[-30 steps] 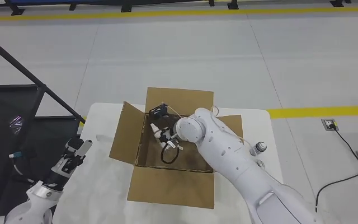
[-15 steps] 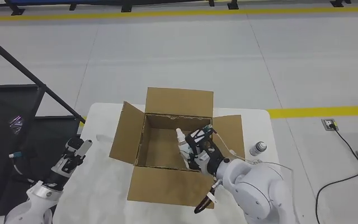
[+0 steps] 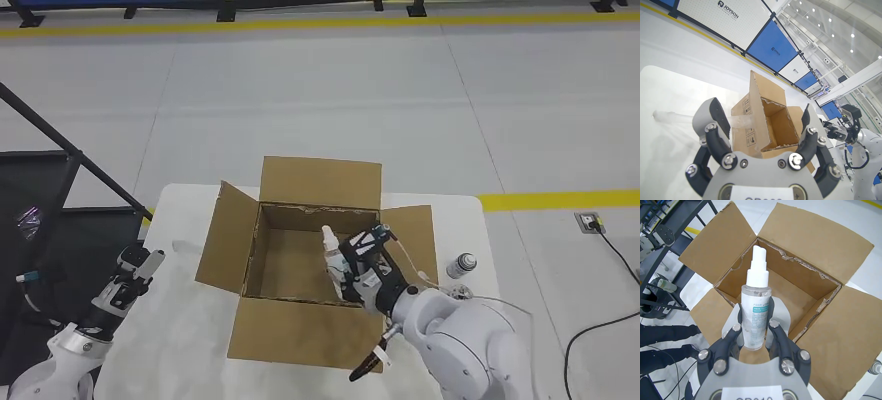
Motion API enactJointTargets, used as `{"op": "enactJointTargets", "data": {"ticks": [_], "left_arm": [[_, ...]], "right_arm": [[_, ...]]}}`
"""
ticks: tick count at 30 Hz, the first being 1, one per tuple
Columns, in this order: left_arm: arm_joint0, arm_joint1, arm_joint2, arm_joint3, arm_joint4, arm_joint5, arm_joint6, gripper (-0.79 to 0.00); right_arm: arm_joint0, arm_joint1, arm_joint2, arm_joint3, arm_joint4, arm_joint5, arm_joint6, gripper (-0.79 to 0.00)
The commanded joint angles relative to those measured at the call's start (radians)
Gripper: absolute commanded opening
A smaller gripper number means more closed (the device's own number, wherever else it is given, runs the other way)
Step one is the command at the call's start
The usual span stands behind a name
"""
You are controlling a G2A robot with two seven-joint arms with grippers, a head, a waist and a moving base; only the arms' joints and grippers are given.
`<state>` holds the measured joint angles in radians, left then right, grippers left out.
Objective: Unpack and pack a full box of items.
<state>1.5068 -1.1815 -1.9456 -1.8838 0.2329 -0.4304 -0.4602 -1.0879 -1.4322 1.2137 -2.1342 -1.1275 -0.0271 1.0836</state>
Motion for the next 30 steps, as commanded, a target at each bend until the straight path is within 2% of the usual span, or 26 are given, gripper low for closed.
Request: {"op": "enactJointTargets", "data": {"ticks": [1,8,11,16,19,21,23,30], "left_arm": [[0.0,0.0,0.0,0.0,0.0,0.0,0.0,0.0],[0.0,0.0,0.0,0.0,0.0,0.0,0.0,0.0],[0.0,0.0,0.0,0.0,0.0,0.0,0.0,0.0],[0.0,0.0,0.0,0.0,0.0,0.0,0.0,0.0],[0.0,0.0,0.0,0.0,0.0,0.0,0.0,0.0],[0.0,0.0,0.0,0.0,0.0,0.0,0.0,0.0],[0.0,0.0,0.0,0.0,0.0,0.0,0.0,0.0],[0.0,0.0,0.0,0.0,0.0,0.0,0.0,0.0]], "right_arm": [[-0.032,0.003,0.058,-0.042,0.021,0.042,-0.034,-0.785],[-0.258,0.02,0.359,-0.185,0.19,0.108,-0.121,-0.785],[-0.349,0.026,0.49,-0.182,0.272,0.114,-0.116,-0.785],[-0.435,0.036,0.625,-0.136,0.404,0.08,-0.084,-0.785],[-0.45,0.044,0.648,-0.098,0.445,0.054,-0.034,-0.785],[-0.432,0.053,0.641,-0.055,0.416,0.051,0.034,-0.785],[-0.393,0.06,0.61,0.001,0.388,0.053,0.089,-0.785],[-0.237,0.076,0.527,0.253,0.374,0.05,0.151,-0.785]]}}
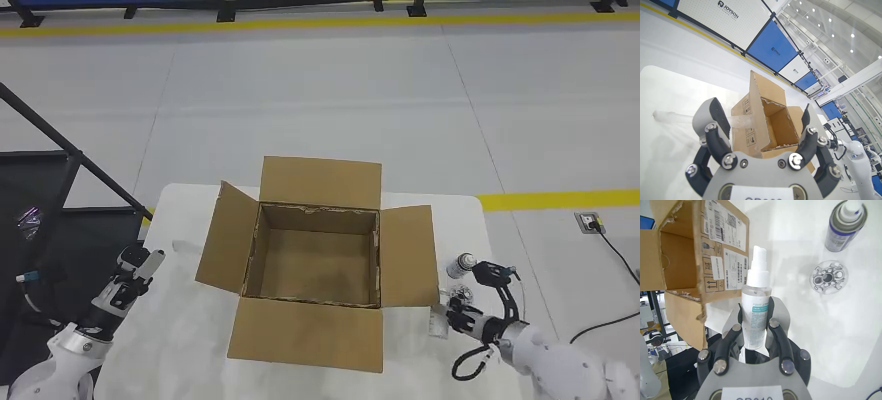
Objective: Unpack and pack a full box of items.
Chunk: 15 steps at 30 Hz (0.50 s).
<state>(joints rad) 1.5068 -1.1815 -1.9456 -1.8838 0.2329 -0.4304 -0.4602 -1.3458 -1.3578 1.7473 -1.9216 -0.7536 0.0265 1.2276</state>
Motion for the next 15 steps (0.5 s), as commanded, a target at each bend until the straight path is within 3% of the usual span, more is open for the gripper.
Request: {"op": "enactJointTargets", "data": {"ticks": [1,8,15], "left_arm": [[0.0,0.0,0.0,0.0,0.0,0.0,0.0,0.0],[0.0,0.0,0.0,0.0,0.0,0.0,0.0,0.0],[0.0,0.0,0.0,0.0,0.0,0.0,0.0,0.0]], "right_arm": [[0.041,0.004,-0.016,0.073,0.002,-0.009,0.012,-0.785],[0.13,0.012,-0.108,0.231,-0.065,0.013,-0.004,-0.785],[0.173,0.019,-0.153,0.302,-0.101,0.048,-0.026,-0.785]]}}
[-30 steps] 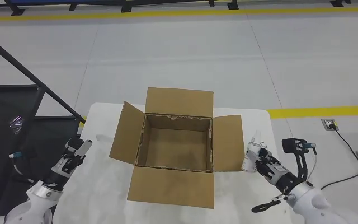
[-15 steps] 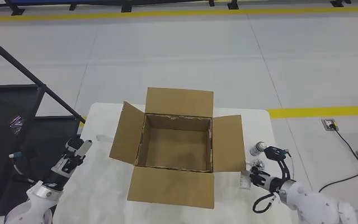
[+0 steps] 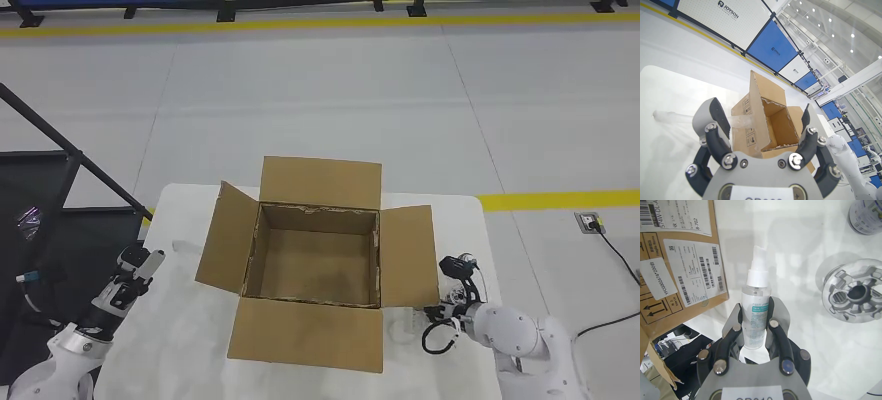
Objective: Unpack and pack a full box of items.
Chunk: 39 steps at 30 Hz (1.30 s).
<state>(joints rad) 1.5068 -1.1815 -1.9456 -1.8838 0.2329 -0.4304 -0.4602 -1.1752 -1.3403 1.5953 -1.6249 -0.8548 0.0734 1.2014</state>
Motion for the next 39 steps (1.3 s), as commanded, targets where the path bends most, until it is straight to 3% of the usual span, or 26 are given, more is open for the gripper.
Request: {"op": "enactJointTargets", "data": {"ticks": [1,4,6,9,14,17,25,28,32,34,35,36,37,38,39], "left_arm": [[0.0,0.0,0.0,0.0,0.0,0.0,0.0,0.0],[0.0,0.0,0.0,0.0,0.0,0.0,0.0,0.0],[0.0,0.0,0.0,0.0,0.0,0.0,0.0,0.0],[0.0,0.0,0.0,0.0,0.0,0.0,0.0,0.0],[0.0,0.0,0.0,0.0,0.0,0.0,0.0,0.0],[0.0,0.0,0.0,0.0,0.0,0.0,0.0,0.0],[0.0,0.0,0.0,0.0,0.0,0.0,0.0,0.0],[0.0,0.0,0.0,0.0,0.0,0.0,0.0,0.0],[0.0,0.0,0.0,0.0,0.0,0.0,0.0,0.0],[0.0,0.0,0.0,0.0,0.0,0.0,0.0,0.0],[0.0,0.0,0.0,0.0,0.0,0.0,0.0,0.0],[0.0,0.0,0.0,0.0,0.0,0.0,0.0,0.0],[0.0,0.0,0.0,0.0,0.0,0.0,0.0,0.0],[0.0,0.0,0.0,0.0,0.0,0.0,0.0,0.0],[0.0,0.0,0.0,0.0,0.0,0.0,0.0,0.0]], "right_arm": [[0.005,0.003,-0.002,0.009,-0.001,0.002,0.002,-0.785],[0.009,0.008,-0.008,0.022,0.0,0.009,0.017,-0.785],[0.015,0.01,-0.014,0.031,-0.007,0.014,0.023,-0.733],[0.023,0.014,-0.027,0.044,-0.011,0.018,0.023,-0.582],[0.03,0.02,-0.035,0.054,-0.006,0.023,0.023,-0.456],[0.031,0.024,-0.036,0.056,-0.005,0.027,0.02,-0.425],[0.016,0.035,-0.028,0.013,0.003,0.037,0.004,-0.434],[-0.014,0.04,0.0,-0.051,0.031,0.032,-0.015,-0.416],[-0.083,0.047,0.078,-0.187,0.087,0.068,-0.061,-0.459],[-0.123,0.05,0.12,-0.258,0.125,0.083,-0.085,-0.409],[-0.141,0.051,0.143,-0.291,0.139,0.096,-0.1,-0.317],[-0.157,0.051,0.165,-0.322,0.157,0.112,-0.119,-0.151],[-0.17,0.051,0.186,-0.353,0.184,0.126,-0.144,-0.065],[-0.182,0.05,0.206,-0.377,0.219,0.135,-0.17,0.0],[-0.19,0.05,0.224,-0.397,0.255,0.137,-0.19,0.0]]}}
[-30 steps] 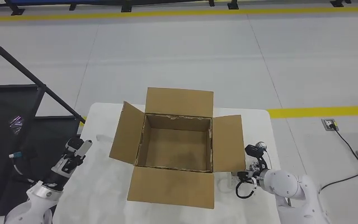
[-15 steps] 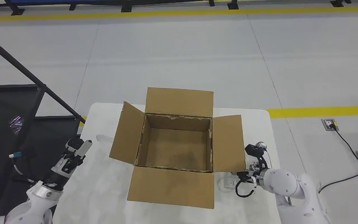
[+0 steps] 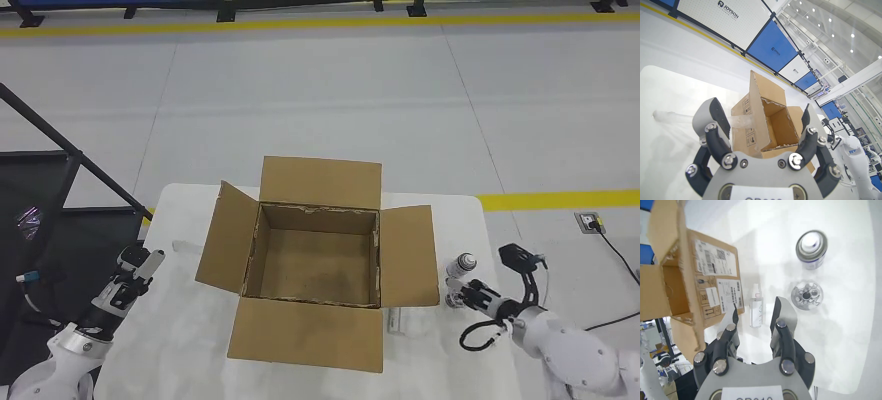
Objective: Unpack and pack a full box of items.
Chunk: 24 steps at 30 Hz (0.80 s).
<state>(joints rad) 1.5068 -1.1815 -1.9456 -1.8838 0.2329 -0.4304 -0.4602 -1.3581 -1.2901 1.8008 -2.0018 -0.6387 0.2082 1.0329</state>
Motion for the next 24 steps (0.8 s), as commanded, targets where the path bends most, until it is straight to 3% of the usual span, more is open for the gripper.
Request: {"op": "enactJointTargets", "data": {"ticks": [1,6,24], "left_arm": [[0.0,0.0,0.0,0.0,0.0,0.0,0.0,0.0],[0.0,0.0,0.0,0.0,0.0,0.0,0.0,0.0],[0.042,0.009,-0.101,0.02,-0.013,0.012,0.076,0.0]], "right_arm": [[-0.013,-0.001,0.037,-0.037,0.077,0.0,-0.045,0.0],[0.018,0.003,0.049,-0.038,0.211,-0.05,-0.06,0.0],[0.392,0.031,-0.263,0.281,0.081,-0.023,0.114,0.0]]}}
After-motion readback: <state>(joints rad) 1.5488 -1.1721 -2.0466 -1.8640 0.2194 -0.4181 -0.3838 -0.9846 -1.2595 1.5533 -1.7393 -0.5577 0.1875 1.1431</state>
